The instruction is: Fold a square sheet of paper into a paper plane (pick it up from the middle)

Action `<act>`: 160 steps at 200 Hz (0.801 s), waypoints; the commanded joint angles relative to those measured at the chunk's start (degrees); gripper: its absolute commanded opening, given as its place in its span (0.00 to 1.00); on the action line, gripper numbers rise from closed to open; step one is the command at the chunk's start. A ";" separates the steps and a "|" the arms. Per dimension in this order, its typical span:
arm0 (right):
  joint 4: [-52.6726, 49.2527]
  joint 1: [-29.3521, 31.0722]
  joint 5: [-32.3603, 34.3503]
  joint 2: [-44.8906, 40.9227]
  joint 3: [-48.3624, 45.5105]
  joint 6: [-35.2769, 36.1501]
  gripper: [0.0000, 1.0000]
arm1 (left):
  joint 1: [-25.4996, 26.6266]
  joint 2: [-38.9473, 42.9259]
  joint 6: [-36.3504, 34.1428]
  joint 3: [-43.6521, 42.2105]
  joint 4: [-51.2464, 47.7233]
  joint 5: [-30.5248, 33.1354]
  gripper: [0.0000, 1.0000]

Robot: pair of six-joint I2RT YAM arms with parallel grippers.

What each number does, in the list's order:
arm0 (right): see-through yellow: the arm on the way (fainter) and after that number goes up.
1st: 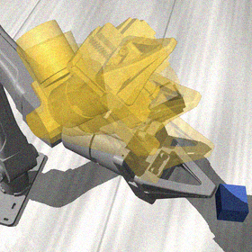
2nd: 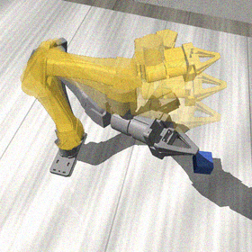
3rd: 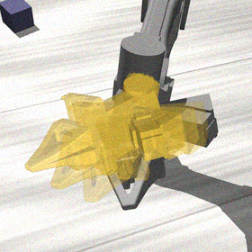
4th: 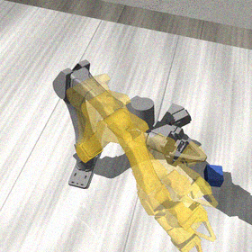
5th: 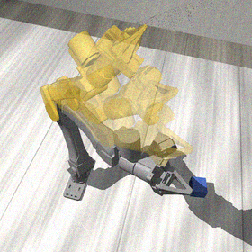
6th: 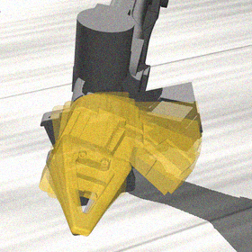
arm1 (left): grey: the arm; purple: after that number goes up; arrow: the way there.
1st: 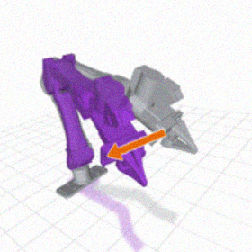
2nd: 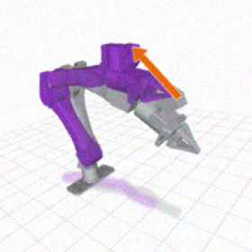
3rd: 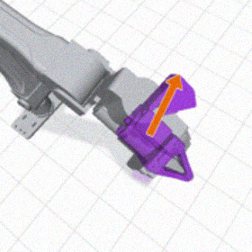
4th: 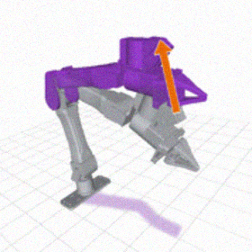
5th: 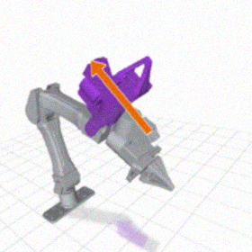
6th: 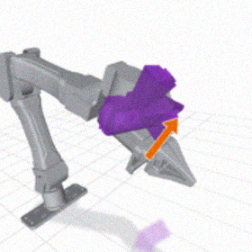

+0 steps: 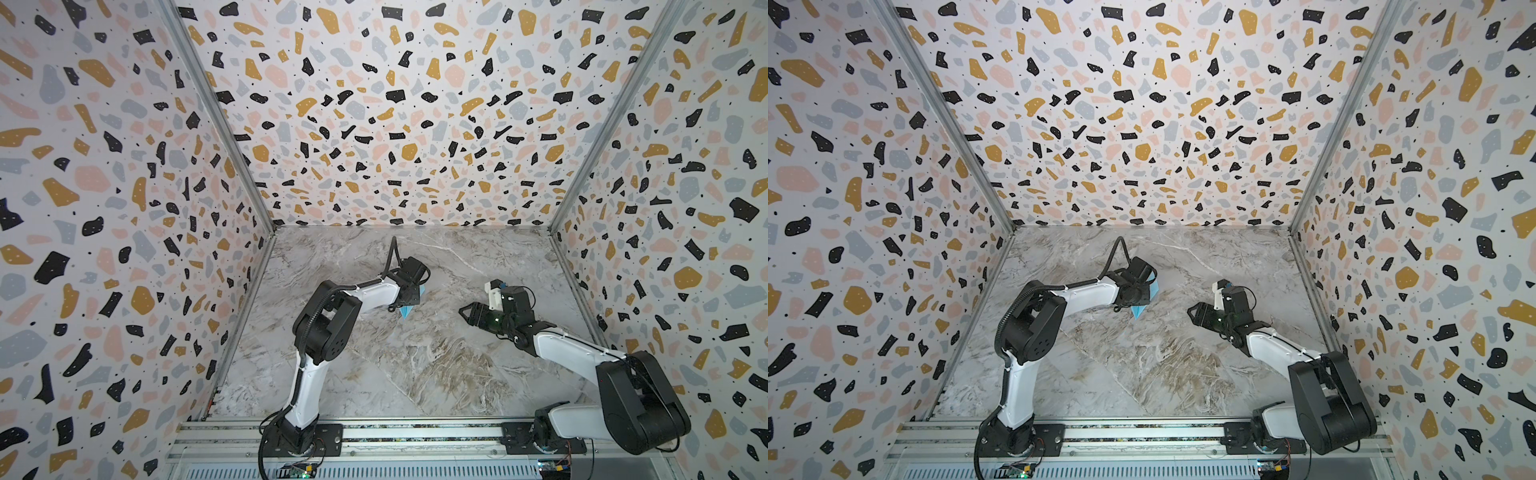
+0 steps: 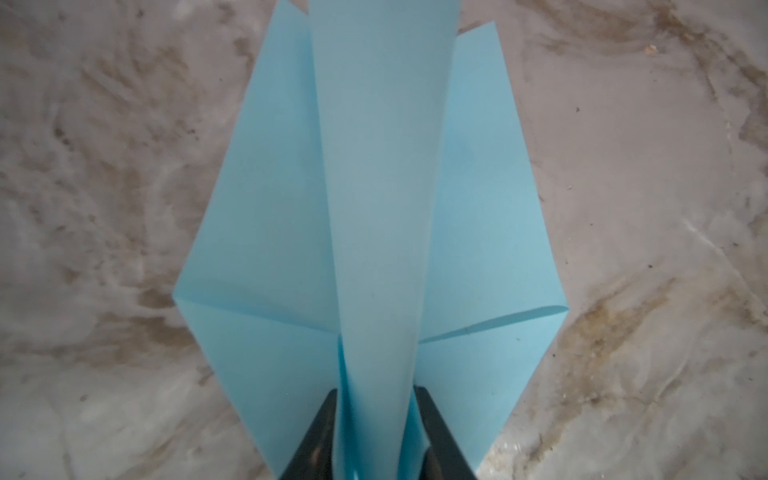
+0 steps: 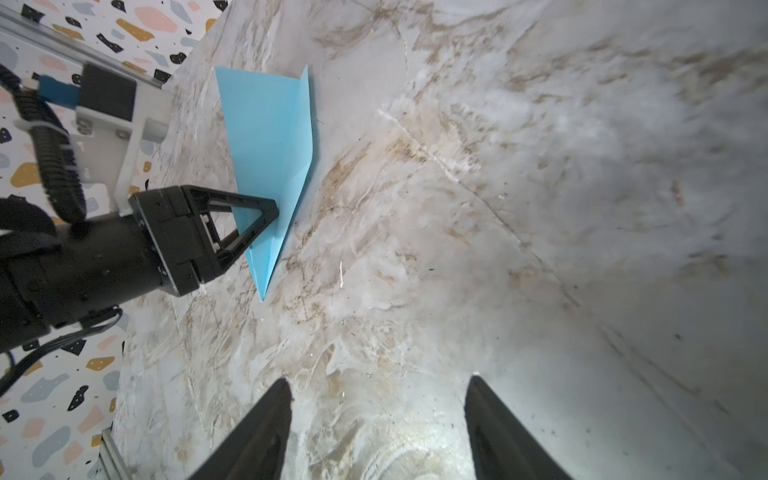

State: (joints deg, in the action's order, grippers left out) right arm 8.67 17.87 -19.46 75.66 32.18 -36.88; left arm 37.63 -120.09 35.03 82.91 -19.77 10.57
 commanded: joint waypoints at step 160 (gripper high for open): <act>34.24 -14.37 30.82 -6.08 -12.12 27.63 0.99 | -24.18 48.32 -12.38 -51.88 43.64 38.73 1.00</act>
State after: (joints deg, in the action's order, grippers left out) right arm 28.01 5.04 11.57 67.44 25.08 -12.78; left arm 16.12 -74.15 27.94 37.67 7.77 42.70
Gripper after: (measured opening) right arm 0.985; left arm 0.998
